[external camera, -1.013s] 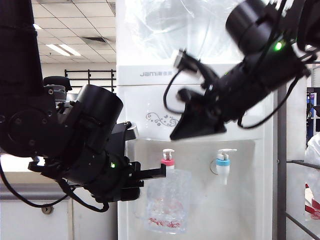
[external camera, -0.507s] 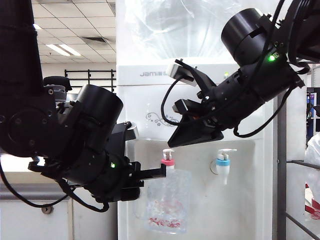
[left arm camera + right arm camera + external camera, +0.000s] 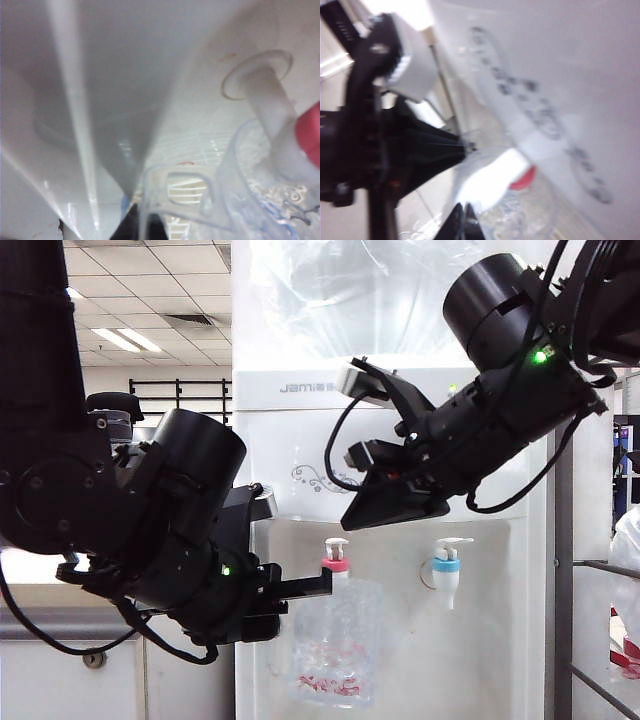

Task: Pick up the plastic mug from the left desk, go to the hot water outlet of the water dispenser, press the vertical switch to get some water, then put the mug back on the desk.

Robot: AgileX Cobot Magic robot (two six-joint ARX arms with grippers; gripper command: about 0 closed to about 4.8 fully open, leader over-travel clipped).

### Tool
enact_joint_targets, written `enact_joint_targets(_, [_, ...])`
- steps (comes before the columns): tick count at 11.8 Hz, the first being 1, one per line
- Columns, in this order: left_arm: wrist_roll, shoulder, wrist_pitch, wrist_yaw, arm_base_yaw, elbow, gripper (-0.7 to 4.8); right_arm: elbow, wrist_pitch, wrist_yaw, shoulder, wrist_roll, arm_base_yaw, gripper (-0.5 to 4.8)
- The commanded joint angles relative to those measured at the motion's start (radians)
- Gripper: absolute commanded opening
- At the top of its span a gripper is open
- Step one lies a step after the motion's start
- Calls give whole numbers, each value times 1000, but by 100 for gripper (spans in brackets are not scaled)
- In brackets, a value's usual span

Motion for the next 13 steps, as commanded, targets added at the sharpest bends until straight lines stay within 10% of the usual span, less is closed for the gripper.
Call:
enact_joint_targets(1, [-4,-7,43,0,-2,5,-6,3,19,5,34,-3,2,-6])
enact_joint_targets(13, [-3,-7,43,1,-2,5,-5,7,26,17,-61,-5,20,-6])
